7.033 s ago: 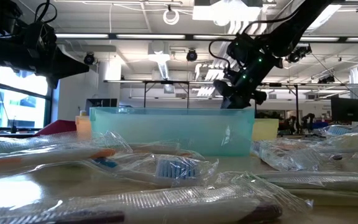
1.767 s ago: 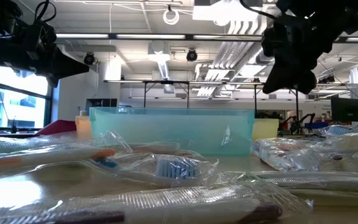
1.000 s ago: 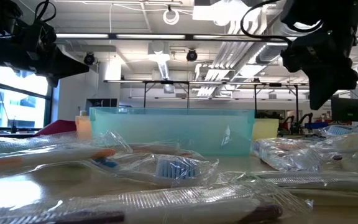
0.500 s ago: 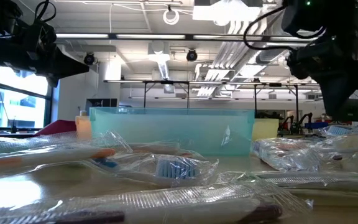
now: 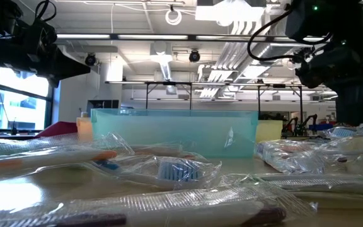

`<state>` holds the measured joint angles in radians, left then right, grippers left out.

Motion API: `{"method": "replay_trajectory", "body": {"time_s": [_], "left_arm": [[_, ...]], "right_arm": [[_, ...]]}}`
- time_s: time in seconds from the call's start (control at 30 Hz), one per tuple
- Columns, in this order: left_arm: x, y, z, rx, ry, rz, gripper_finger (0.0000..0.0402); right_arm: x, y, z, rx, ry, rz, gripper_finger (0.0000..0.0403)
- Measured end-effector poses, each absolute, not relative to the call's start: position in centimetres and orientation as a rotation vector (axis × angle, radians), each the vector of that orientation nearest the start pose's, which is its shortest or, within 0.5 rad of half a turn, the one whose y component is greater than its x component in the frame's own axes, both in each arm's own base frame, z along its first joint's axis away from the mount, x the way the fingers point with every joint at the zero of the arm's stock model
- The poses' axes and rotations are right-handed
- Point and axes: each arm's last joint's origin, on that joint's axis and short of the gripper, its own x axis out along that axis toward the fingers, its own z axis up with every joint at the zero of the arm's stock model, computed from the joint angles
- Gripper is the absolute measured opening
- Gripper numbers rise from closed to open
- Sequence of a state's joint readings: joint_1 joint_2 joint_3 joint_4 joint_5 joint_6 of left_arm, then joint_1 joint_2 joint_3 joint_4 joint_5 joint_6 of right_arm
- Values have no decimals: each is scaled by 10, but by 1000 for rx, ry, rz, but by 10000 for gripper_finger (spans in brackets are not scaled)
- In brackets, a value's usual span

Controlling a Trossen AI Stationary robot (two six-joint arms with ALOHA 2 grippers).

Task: Pick & Place Toothbrushes
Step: Put the purple toothbrush into the yellow bin

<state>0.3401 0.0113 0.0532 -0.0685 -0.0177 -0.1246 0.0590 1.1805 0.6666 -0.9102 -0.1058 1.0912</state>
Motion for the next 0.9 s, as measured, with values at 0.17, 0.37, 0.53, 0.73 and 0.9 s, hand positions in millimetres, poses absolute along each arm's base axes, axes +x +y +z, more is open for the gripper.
{"method": "replay_trajectory", "body": {"time_s": [0.17, 0.37, 0.53, 0.73, 0.9], "left_arm": [[89, 32, 174, -129, 4, 359, 0], [89, 32, 174, -130, 4, 359, 0], [89, 32, 174, -128, 4, 359, 0], [89, 32, 174, -128, 4, 359, 0], [89, 32, 174, -127, 4, 360, 0]], "right_arm": [[176, 15, 184, 990, 1368, -642, 3], [175, 23, 185, 1119, 1434, -602, 3], [174, 33, 185, 1133, 1470, -580, 3], [172, 40, 185, 1041, 1446, -594, 3], [171, 44, 184, 1014, 1423, -625, 3]]}}
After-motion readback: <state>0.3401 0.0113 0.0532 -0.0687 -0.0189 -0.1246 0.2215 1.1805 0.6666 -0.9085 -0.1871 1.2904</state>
